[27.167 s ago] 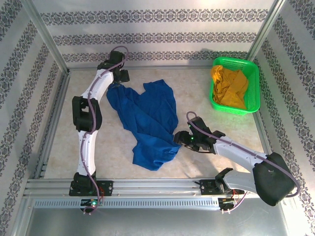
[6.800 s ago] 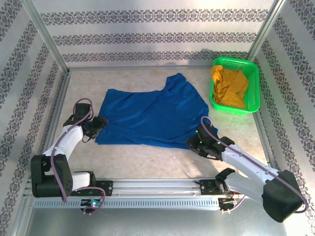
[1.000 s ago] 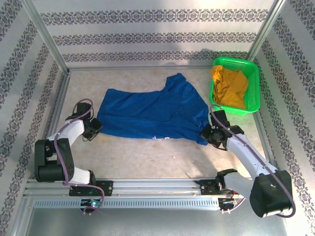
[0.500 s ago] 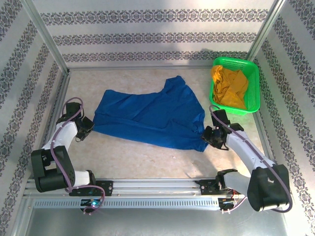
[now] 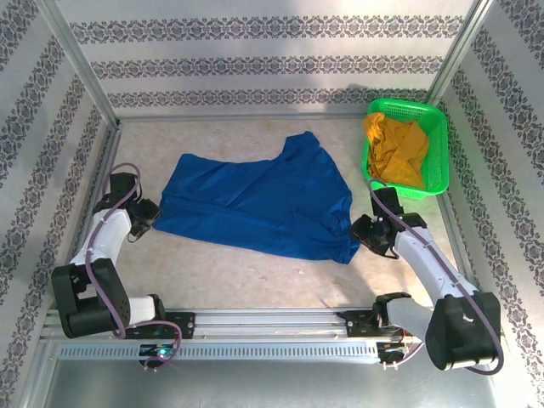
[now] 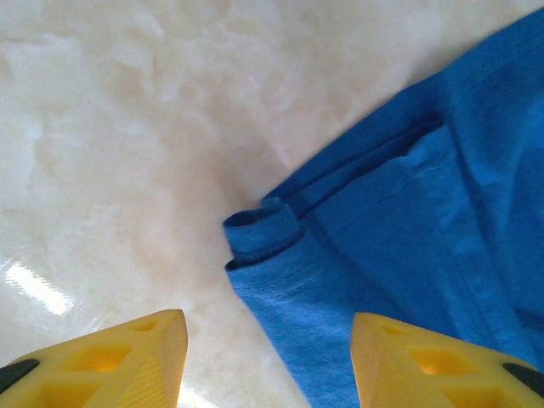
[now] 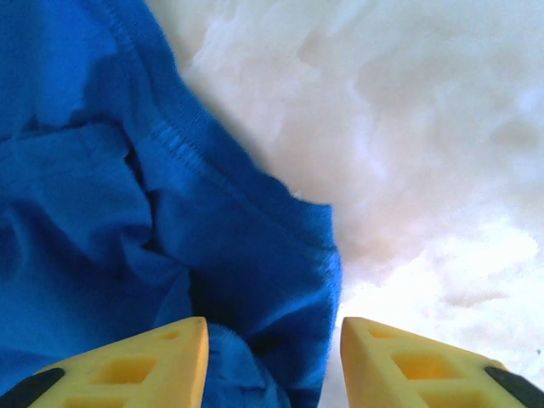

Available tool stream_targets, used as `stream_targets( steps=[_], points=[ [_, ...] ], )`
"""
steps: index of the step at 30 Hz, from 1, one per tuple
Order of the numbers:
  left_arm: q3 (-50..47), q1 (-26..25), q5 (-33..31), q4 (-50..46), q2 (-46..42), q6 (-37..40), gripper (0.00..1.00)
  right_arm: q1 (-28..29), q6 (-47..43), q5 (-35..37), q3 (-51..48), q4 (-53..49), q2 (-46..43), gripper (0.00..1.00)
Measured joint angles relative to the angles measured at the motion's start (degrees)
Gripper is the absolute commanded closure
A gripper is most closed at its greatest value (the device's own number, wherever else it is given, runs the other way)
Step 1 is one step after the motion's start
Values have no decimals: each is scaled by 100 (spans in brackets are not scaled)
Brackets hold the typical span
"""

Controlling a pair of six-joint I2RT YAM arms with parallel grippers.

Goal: Fold the inside-out t-shirt

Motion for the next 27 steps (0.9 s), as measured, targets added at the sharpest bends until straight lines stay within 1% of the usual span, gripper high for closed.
stream_targets(
  steps=[4, 9, 10, 13, 14, 17, 22, 23, 24, 25, 27],
  points=[
    [13, 0, 295, 164, 238, -13, 46, -208, 188, -157, -216, 319, 267, 61],
    [11, -11, 717, 472, 761, -70, 45, -214, 350, -354, -365, 682, 667, 62],
    [9, -11, 774, 529, 855, -85, 45, -214, 380, -385, -398, 763, 739, 68],
    [-24, -11, 813, 656, 1075, -164, 45, -214, 459, -481, -476, 911, 892, 94],
    [-52, -11, 813, 680, 1113, -199, 45, -214, 527, -503, -527, 953, 894, 100],
    [-114, -11, 761, 682, 1128, -247, 45, -214, 728, -546, -756, 1014, 682, 100],
    [-118, -11, 595, 675, 1128, -245, 45, -214, 1110, -511, -1174, 728, -304, 100],
    [-118, -11, 573, 675, 1128, -245, 45, -214, 1202, -494, -1241, 649, -507, 92],
    [-118, -11, 551, 675, 1128, -245, 45, -216, 1314, -476, -1300, 570, -669, 76],
    [-118, -11, 527, 675, 1128, -245, 45, -216, 1399, -457, -1353, 490, -804, 71],
    [-118, -11, 483, 675, 1128, -245, 45, -216, 1508, -385, -1408, 247, -1047, 69]
  ],
)
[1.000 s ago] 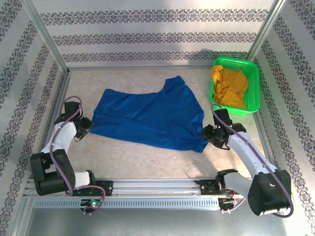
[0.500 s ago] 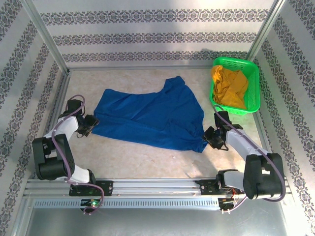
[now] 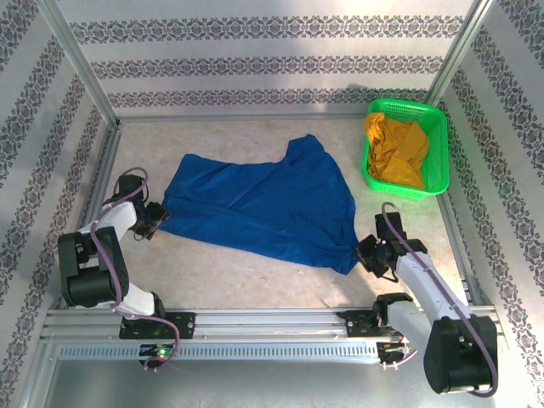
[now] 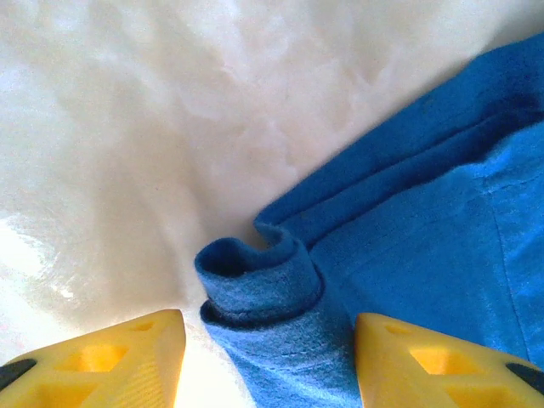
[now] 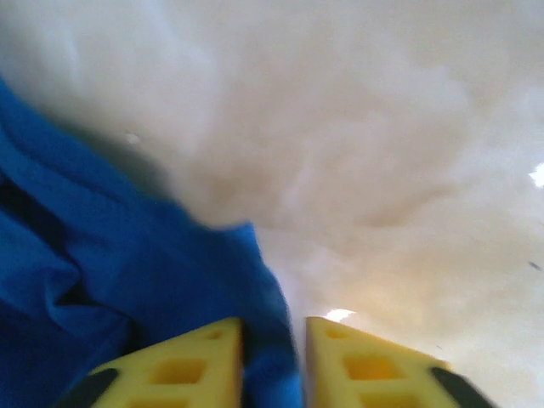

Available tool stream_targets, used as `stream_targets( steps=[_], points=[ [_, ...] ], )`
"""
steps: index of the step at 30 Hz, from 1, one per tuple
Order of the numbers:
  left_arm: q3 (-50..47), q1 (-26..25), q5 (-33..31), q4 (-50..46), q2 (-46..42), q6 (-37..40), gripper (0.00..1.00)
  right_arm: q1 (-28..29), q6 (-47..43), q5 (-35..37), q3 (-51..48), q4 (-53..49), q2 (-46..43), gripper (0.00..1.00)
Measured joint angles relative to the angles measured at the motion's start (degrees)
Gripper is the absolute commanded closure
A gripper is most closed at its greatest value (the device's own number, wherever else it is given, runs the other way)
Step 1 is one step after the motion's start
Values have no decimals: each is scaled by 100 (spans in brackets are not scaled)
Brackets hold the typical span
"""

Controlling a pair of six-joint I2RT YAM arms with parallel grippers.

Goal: Fold the inside-out t-shirt

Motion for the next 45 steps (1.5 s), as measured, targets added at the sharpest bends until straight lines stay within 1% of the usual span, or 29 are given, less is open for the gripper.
stream_targets(
  steps=[4, 7, 10, 14, 18, 21, 24, 27, 34, 40, 43, 45],
  points=[
    [0, 0, -17, 0, 0, 2, 45, 0, -9, 170, 229, -345, -254, 69],
    [0, 0, -17, 0, 0, 4, 44, 0, -354, 227, 850, -376, 46, 64],
    [0, 0, -15, 0, 0, 13, 44, 0, -925, 42, 1580, -9, 833, 59],
    [0, 0, -20, -2, 4, 48, 44, 17, -1641, -361, 2315, 509, 2179, 57],
    [0, 0, -26, -7, 52, 92, 44, 177, -2166, -649, 2660, 748, 3145, 57],
    [0, 0, -55, -17, 114, 142, 44, 402, -2446, -730, 2850, 772, 3598, 58],
    [0, 0, -61, -24, 146, 192, 44, 566, -2601, -743, 2931, 804, 3829, 58],
    [0, 0, -76, -26, 166, 210, 44, 608, -2647, -684, 2931, 787, 3860, 58],
    [0, 0, -105, -31, 168, 225, 44, 605, -2645, -278, 2798, 791, 3814, 58],
    [0, 0, -127, -42, 179, 227, 44, 632, -2627, -245, 2570, 793, 3807, 62],
    [0, 0, -146, -46, 188, 236, 44, 682, -2586, -240, 2557, 822, 3807, 76],
    [0, 0, -146, -46, 188, 247, 44, 691, -2592, -243, 2551, 852, 3807, 91]
  ],
)
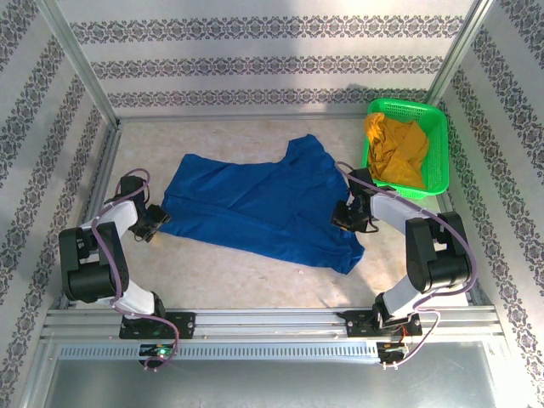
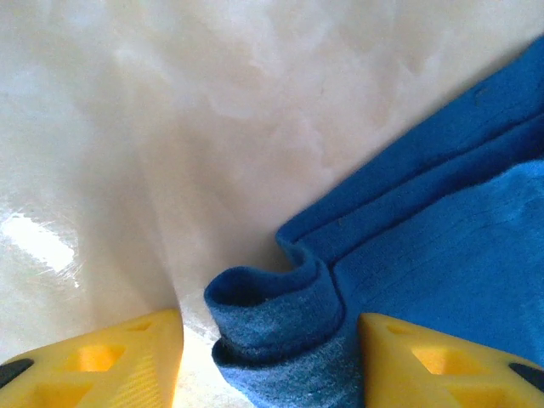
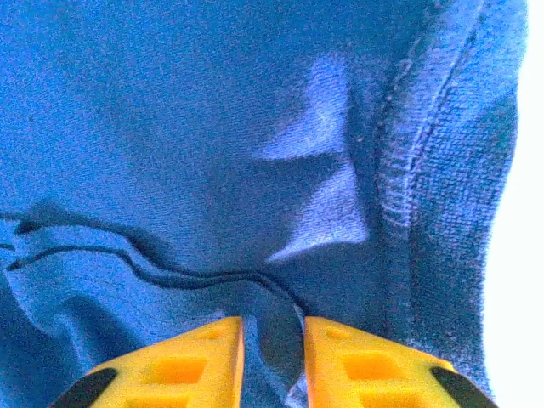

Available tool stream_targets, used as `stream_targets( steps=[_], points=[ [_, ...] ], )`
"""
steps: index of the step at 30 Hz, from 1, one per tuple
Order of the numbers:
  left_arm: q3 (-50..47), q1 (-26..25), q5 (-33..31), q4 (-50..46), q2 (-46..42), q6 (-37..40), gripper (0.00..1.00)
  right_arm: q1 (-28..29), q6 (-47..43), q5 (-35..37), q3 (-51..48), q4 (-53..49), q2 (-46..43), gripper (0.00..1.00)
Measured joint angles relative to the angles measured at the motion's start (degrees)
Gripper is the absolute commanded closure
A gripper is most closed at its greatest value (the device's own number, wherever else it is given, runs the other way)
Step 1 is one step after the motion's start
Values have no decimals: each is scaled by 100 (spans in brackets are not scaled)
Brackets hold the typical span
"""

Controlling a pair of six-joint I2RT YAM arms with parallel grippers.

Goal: Fold the inside-out t-shirt

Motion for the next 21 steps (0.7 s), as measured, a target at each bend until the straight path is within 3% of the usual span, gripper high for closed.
stream_targets(
  steps=[2, 14, 21],
  points=[
    [0, 0, 0, 0, 0, 0, 44, 2, 44, -2, -4, 4, 2, 100],
    [2, 0, -17, 2, 22, 24, 44, -127, -17, 33, 470, -356, -723, 100],
    [4, 0, -20, 2, 31, 44, 44, -280, -61, 208, 905, -444, -588, 100]
  ],
)
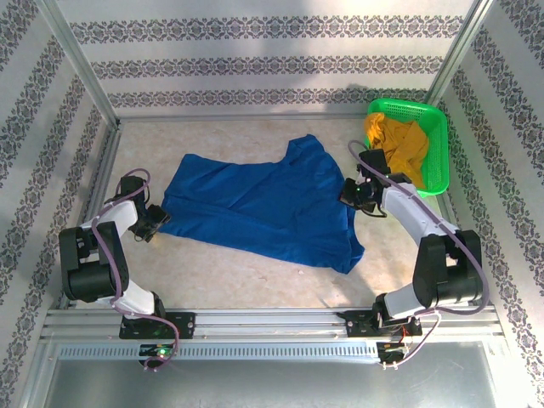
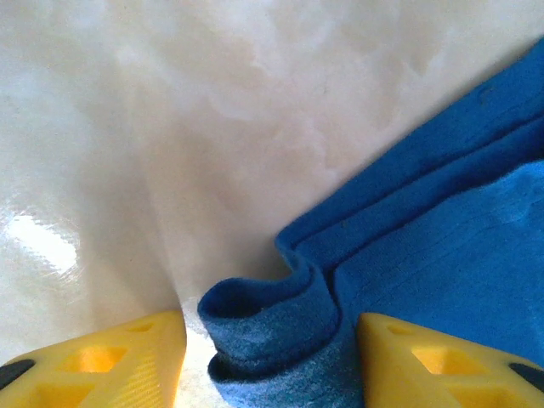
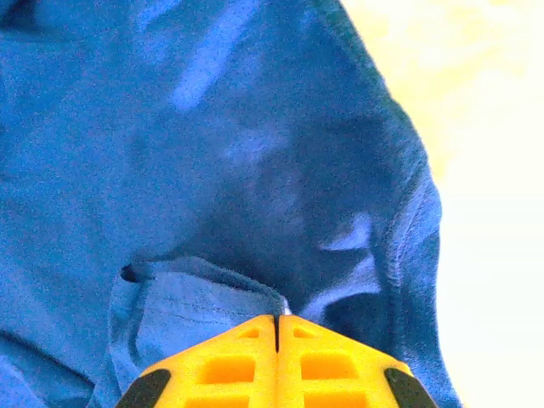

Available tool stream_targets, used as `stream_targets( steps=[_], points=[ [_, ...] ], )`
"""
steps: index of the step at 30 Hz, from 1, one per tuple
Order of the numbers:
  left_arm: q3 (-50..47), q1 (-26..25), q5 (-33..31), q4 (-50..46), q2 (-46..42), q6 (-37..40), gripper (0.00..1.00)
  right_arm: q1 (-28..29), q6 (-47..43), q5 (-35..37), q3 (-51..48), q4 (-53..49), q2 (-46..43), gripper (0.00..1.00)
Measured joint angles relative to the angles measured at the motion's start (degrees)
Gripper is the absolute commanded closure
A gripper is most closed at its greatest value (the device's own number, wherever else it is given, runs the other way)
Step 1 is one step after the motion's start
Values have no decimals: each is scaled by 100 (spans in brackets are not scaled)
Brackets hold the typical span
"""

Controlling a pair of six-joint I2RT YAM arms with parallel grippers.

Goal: Fold the inside-out t-shirt

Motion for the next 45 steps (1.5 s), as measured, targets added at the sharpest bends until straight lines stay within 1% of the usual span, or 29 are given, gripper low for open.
stream_targets(
  steps=[8, 9, 10, 11, 12, 13, 17, 20, 23, 27, 31, 34, 38, 42, 45],
  points=[
    [9, 0, 0, -9, 13, 4, 44, -146, -44, 326, 380, -50, 592, 100],
    [9, 0, -2, -9, 13, 7, 44, -149, -63, 369, 409, -39, 662, 92],
    [9, 0, -2, -9, 13, 13, 44, -149, -79, 409, 428, -28, 726, 72],
    [9, 0, -2, -11, 13, 20, 44, -149, -87, 442, 457, -35, 789, 64],
    [9, 0, -2, -15, 13, 22, 44, -146, -116, 505, 525, -76, 876, 60],
    [11, 0, 0, -15, 13, 22, 44, -142, -142, 573, 592, -96, 946, 58],
    [13, 0, 0, -17, 13, 22, 44, 52, -249, 850, 660, -203, 841, 58],
    [13, 0, 0, -17, 13, 22, 44, 428, -308, 898, 903, -382, 778, 59],
    [13, 0, 0, -17, 13, 22, 44, 916, -345, 887, 1263, -472, 925, 58],
    [13, 0, 0, -17, 13, 22, 44, 1547, -339, 831, 1766, -553, 1545, 57],
    [13, 0, 0, -17, 13, 22, 44, 1980, -334, 817, 2039, -688, 2243, 57],
    [13, 0, 0, -17, 13, 22, 44, 2140, -332, 824, 2142, -807, 2538, 58],
    [17, 0, 0, -20, 13, 22, 44, 2170, -291, 848, 2218, -898, 2664, 61],
    [20, 0, 0, -20, 20, 22, 44, 2168, -258, 848, 2275, -911, 2739, 70],
    [24, 0, 0, -22, 28, 22, 44, 2168, -245, 846, 2334, -911, 2844, 75]
  ],
)
